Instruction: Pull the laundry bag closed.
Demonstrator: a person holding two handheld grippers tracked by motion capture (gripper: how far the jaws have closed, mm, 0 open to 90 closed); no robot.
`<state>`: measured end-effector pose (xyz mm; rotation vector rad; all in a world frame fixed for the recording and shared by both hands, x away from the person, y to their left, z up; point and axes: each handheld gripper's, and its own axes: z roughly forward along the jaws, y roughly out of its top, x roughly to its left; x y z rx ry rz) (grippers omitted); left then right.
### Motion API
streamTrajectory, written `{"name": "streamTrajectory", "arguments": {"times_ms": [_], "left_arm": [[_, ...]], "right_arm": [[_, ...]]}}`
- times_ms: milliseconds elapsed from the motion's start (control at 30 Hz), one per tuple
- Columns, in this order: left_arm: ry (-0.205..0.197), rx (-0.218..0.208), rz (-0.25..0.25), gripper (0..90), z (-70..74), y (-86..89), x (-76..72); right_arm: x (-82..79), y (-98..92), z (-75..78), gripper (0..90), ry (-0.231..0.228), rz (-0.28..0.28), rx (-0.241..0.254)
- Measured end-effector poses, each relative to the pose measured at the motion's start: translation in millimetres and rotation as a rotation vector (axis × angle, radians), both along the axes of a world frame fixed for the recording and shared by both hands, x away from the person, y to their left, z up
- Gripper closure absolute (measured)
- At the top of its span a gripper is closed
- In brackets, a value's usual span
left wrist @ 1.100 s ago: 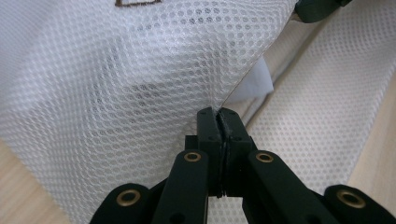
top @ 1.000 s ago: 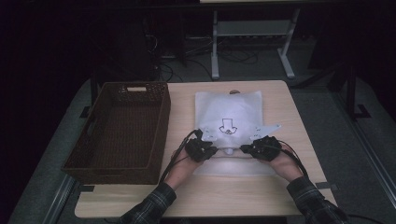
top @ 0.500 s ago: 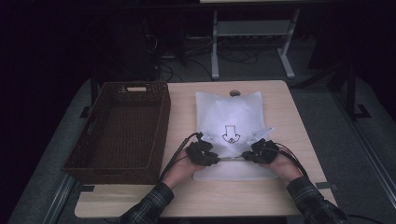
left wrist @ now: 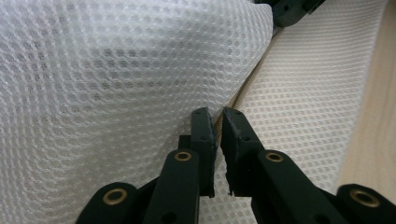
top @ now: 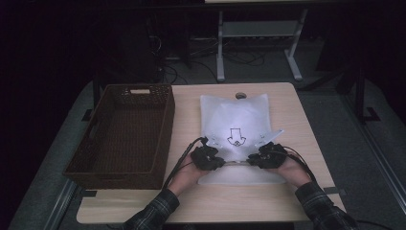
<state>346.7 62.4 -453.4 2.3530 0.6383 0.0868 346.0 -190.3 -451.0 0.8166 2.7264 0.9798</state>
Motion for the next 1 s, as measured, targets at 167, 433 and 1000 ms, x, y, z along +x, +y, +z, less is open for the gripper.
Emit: {"name": "streamTrajectory", "arguments": {"times_ms": [167, 433, 1000], "left_arm": [[-0.015, -0.009, -0.007, 74.4, 6.6, 5.7, -8.4], [-0.011, -0.01, 0.005, 60.9, 11.3, 23.6, -27.6], [-0.003, -0.003, 0.056, 45.0, 7.5, 53.0, -65.0]], "right_arm": [[-3.4, -1.3, 10.9, 72.2, -0.018, 0.011, 0.048], [-8.5, 9.6, 29.2, 71.0, -0.047, 0.055, 0.094], [-0.1, 62.7, 38.3, 68.4, -0.068, 0.156, 0.11]]}}
